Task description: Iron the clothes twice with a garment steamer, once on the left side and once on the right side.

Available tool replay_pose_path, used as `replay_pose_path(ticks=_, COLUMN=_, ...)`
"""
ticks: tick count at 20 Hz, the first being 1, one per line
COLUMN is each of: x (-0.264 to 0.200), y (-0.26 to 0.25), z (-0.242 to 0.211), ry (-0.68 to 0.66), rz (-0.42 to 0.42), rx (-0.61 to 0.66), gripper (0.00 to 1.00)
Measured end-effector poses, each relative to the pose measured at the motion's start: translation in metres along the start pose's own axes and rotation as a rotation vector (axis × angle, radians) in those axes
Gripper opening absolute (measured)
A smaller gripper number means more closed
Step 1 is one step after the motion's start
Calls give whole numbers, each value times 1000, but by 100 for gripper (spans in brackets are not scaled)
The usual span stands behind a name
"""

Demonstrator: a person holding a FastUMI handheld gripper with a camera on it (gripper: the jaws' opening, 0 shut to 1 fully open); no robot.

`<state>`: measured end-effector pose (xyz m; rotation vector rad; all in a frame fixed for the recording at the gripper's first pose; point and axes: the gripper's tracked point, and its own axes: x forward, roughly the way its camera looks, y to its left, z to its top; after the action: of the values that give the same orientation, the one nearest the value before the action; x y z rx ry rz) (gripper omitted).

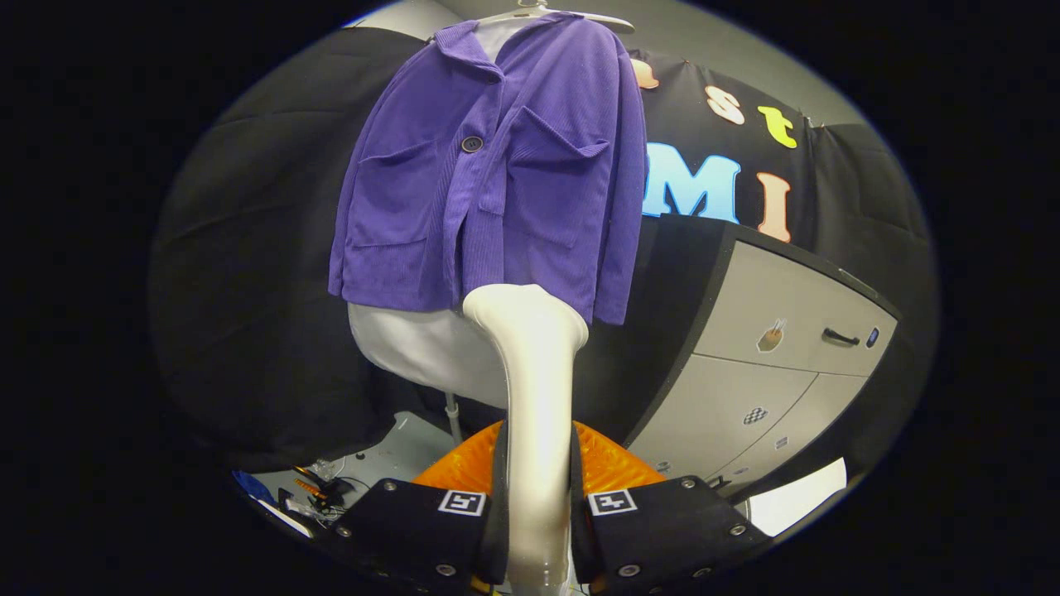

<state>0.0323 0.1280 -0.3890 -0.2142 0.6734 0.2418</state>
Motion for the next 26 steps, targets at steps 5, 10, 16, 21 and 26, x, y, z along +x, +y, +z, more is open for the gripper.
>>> replay_pose_path(ticks=5, x=-37, y=-2, z=67, ry=-167, rz=32, rx=43, gripper=30)
replay_pose_path(ticks=10, x=-78, y=-5, z=160, ry=-368, rz=55, rx=66, gripper=30)
replay_pose_path(ticks=16, x=-121, y=5, z=270, ry=-561, rz=95, rx=80, gripper=30)
replay_pose_path(ticks=21, x=-137, y=19, z=341, ry=-665, rz=129, rx=74, gripper=30)
replay_pose_path(ticks=26, x=-141, y=43, z=395, ry=-719, rz=161, rx=49, gripper=30)
